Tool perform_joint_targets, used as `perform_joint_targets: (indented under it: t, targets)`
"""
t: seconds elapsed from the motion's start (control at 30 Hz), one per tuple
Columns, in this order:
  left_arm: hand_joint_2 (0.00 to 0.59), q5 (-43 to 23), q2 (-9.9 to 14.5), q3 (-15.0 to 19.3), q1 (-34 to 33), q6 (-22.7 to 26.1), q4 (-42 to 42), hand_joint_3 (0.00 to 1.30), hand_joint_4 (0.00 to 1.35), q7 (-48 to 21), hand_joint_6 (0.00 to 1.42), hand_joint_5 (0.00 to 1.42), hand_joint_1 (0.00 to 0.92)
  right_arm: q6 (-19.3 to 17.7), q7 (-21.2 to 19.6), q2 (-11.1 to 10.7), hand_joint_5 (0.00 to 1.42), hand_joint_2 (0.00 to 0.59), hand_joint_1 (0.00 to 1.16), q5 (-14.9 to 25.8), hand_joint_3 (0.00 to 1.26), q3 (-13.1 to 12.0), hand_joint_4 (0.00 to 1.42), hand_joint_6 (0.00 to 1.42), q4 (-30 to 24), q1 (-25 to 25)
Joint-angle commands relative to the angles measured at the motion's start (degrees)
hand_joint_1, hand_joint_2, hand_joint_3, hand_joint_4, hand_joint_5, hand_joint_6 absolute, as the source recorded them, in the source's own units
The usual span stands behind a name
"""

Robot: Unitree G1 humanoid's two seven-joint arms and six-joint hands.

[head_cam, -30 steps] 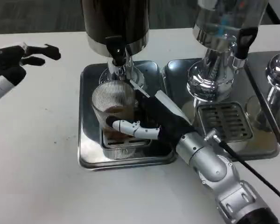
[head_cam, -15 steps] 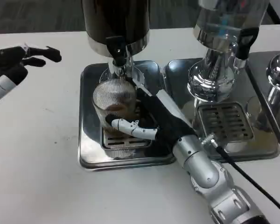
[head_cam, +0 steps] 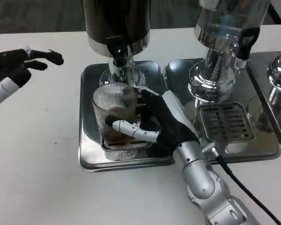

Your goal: Grasp the cup under the faucet to collect the drink, then remove the cup.

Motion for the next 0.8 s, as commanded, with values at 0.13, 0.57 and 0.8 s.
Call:
perform_joint_targets:
  t: [0.13,0.57,0.8]
  targets:
    - [0.142,0.43,0.98,-0.01,0.28,-0.57,0.28,0.44,0.29,0.46,0.31,0.19,0.0,-0.69,-2.59,0.13,0.47,0.215,0.59,-1.32,0.36,0.63,0.48,0.46,0.2,2.05]
    - [0.144,1.03,0.07,-1.67,-0.03,-0.49,0.76,0.41,0.27,-0.28,0.32,0.19,0.0,-2.49,-6.4,0.41,0.56,0.224,0.6,-1.25,0.44,-0.06,0.56,0.55,-0.05,3.62]
    - [0.144,1.03,-0.2,-2.68,-0.51,-0.46,1.56,0.39,0.27,-0.29,0.32,0.19,0.0,-3.12,-7.48,0.42,0.58,0.224,0.6,-0.96,0.45,-0.69,0.57,0.58,-1.0,4.76]
